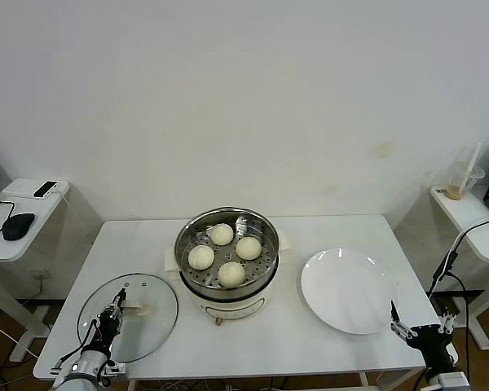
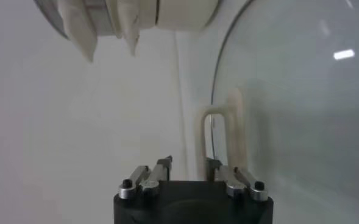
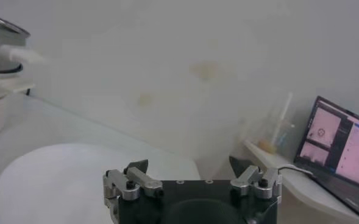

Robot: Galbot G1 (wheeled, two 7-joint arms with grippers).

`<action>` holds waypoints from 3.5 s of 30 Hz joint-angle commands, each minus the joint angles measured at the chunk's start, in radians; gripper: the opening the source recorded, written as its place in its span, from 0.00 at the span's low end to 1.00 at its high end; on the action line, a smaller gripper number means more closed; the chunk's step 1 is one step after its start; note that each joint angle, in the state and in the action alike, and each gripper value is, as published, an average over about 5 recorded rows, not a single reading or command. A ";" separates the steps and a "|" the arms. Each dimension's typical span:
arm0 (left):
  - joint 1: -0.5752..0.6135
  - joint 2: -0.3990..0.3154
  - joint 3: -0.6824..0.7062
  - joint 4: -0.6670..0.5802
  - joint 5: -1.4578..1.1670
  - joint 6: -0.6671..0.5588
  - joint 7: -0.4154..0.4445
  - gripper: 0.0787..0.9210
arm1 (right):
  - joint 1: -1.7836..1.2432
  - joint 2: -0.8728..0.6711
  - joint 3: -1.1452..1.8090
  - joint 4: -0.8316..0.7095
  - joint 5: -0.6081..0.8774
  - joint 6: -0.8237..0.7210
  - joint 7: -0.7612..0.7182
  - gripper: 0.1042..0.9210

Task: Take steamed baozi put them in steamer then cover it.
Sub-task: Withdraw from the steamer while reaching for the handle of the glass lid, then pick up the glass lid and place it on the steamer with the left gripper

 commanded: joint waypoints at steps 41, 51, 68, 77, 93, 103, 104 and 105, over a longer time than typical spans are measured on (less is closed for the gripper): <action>0.043 0.273 -0.093 -0.516 -0.310 0.207 0.251 0.08 | -0.006 -0.008 -0.060 0.041 -0.014 -0.005 -0.005 0.88; -0.227 0.265 0.206 -0.497 -0.304 0.369 0.307 0.08 | 0.008 0.007 -0.096 0.021 -0.055 -0.011 -0.009 0.88; -0.493 0.049 0.472 -0.389 -0.070 0.530 0.461 0.08 | 0.045 0.052 -0.164 -0.037 -0.149 -0.019 -0.008 0.88; -0.532 -0.111 0.531 -0.341 0.071 0.544 0.511 0.08 | 0.053 0.068 -0.192 -0.066 -0.179 -0.017 -0.004 0.88; -0.479 -0.236 0.598 -0.340 0.143 0.590 0.579 0.08 | 0.065 0.063 -0.220 -0.086 -0.196 -0.021 -0.007 0.88; -0.453 -0.262 0.580 -0.306 0.188 0.570 0.559 0.08 | 0.071 0.055 -0.227 -0.092 -0.196 -0.021 -0.010 0.88; -0.451 -0.266 0.578 -0.303 0.193 0.567 0.555 0.08 | 0.071 0.054 -0.228 -0.093 -0.196 -0.021 -0.010 0.88; -0.449 -0.269 0.576 -0.299 0.200 0.564 0.552 0.08 | 0.071 0.054 -0.228 -0.093 -0.196 -0.020 -0.010 0.88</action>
